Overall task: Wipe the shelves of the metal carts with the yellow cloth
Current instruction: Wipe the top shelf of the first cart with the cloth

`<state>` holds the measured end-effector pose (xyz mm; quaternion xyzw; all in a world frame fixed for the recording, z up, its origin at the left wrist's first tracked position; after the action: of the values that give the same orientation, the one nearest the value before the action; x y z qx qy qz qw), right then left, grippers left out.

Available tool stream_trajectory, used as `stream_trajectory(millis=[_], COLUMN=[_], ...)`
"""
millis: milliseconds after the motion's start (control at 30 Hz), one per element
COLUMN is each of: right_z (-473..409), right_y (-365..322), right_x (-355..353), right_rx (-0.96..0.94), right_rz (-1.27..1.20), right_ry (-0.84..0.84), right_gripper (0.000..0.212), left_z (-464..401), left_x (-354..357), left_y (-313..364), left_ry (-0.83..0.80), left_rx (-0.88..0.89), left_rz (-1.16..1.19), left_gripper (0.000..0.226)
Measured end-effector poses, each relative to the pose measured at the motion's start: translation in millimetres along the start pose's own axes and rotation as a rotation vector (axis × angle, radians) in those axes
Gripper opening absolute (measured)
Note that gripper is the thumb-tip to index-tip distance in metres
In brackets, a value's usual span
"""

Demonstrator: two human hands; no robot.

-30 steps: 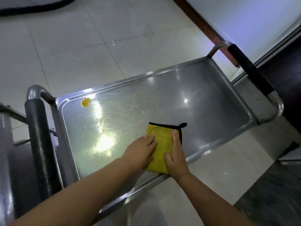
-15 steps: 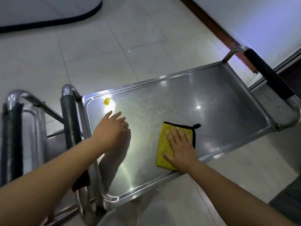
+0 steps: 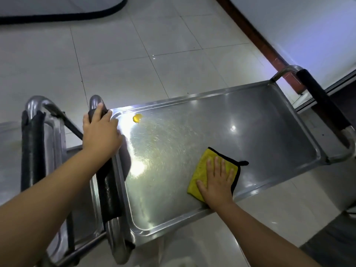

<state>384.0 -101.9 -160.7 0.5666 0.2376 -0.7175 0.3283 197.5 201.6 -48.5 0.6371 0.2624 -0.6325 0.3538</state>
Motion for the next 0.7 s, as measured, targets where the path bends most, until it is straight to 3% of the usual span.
stream_trajectory(millis=[133,333,533,700], right_z=[-1,-21,-83,-140], right_y=[-22,-49,-73,-101], right_x=[4,4,-21,-38], right_rx=[0.173,0.284,0.148,0.121], right_rz=[-0.021,-0.053,0.098,0.075], right_ry=[0.026,0.018,-0.076,-0.077], right_gripper=[0.083,0.083,0.099,0.088], left_z=[1,5,-1,-7], left_x=[-3,-8,-3,-3], left_y=[-3,-6,-4,-4], left_ry=[0.029,0.081,0.039,0.063], left_rx=[-0.03,-0.298,-0.379,-0.375], left_rz=[0.122,0.359,0.459,0.47], left_gripper=[0.042,0.079,0.085,0.083])
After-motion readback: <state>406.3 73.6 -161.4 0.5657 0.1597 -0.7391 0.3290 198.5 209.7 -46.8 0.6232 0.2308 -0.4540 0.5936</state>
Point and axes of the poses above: each hand's wrist, its own z-axis away from the middle knuckle, its own x-axis out of the palm, y = z × x, the point moved 3 cm from there along -z, towards the middle knuckle, and after that the axes turned 6 degrees about z, right-handed, at the moved point
